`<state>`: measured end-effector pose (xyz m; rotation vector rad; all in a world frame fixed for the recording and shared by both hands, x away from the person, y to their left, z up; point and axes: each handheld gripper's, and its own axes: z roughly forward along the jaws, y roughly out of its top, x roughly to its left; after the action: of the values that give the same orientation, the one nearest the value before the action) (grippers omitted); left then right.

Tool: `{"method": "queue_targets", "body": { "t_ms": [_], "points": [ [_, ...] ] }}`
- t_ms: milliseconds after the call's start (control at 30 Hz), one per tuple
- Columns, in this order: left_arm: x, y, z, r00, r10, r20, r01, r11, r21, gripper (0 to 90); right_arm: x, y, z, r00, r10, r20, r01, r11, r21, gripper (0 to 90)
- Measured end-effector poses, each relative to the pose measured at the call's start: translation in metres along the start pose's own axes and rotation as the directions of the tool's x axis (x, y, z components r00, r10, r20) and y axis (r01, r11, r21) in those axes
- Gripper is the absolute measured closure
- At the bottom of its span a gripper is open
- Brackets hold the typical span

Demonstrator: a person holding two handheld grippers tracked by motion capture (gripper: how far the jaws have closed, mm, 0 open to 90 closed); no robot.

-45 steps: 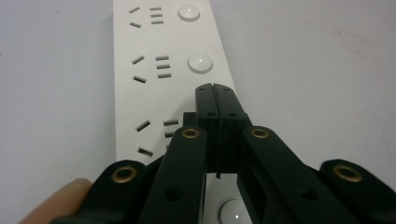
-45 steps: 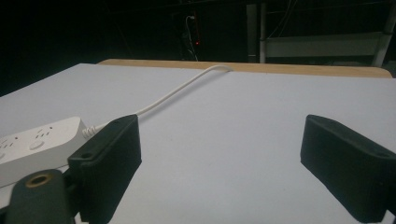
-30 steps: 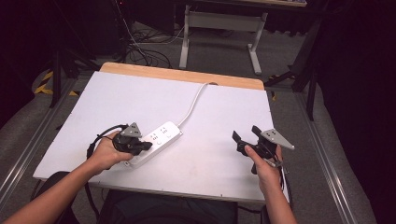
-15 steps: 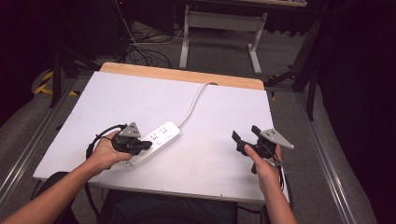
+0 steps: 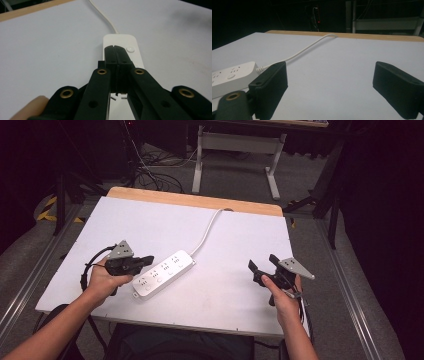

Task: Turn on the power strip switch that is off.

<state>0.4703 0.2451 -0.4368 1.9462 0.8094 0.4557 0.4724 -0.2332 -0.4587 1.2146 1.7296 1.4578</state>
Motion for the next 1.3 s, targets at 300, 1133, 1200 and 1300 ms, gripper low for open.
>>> {"method": "queue_targets", "body": {
  "t_ms": [300, 1133, 1200, 1300],
  "points": [
    [0.008, 0.002, -0.017, 0.9959, -0.070, -0.057, 0.063, 0.9915, -0.114, 90.0, 0.000, 0.000, 0.000, 1.0000, 0.000, 0.000, 0.000, 1.000, 0.000, 13.1],
    [0.026, -0.001, -0.041, 0.9511, -0.230, -0.206, 0.172, 0.9486, -0.266, 64.4, 0.000, 0.000, 0.001, 1.0000, -0.002, -0.004, 0.002, 1.000, 0.003, 13.3],
    [0.028, -0.001, -0.041, 0.9379, -0.254, -0.236, 0.189, 0.9450, -0.267, 53.6, 0.000, 0.000, 0.001, 1.0000, -0.002, -0.003, 0.002, 1.000, 0.004, 13.3],
    [0.032, 0.000, -0.039, 0.8911, -0.350, -0.289, 0.275, 0.9225, -0.271, 33.4, 0.000, 0.000, 0.001, 1.0000, -0.003, -0.004, 0.003, 1.000, 0.004, 13.4]
  ]
}}
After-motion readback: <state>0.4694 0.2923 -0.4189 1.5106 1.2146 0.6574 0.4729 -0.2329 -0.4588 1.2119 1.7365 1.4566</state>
